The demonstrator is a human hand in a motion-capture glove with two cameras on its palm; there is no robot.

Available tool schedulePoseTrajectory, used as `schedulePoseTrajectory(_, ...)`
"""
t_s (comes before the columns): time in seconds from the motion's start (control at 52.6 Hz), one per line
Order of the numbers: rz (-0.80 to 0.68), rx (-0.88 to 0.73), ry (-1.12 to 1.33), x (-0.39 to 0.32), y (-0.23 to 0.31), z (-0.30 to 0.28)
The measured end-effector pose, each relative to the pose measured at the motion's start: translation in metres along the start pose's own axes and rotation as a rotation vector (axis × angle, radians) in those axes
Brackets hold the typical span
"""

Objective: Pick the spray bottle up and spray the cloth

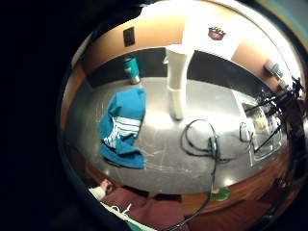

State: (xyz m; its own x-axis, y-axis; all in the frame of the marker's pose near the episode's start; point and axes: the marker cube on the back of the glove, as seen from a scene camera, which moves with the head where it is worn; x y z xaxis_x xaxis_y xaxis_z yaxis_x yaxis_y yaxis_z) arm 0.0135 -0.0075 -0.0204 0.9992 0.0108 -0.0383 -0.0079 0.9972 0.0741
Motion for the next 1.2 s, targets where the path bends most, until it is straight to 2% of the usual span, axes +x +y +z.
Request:
schedulePoseTrajectory(0.342,0.191,0.169,-0.160,0.058,-0.004,-0.028)
schedulePoseTrajectory(1.198,0.476,0.201,-0.461,0.143,-0.016,-0.003)
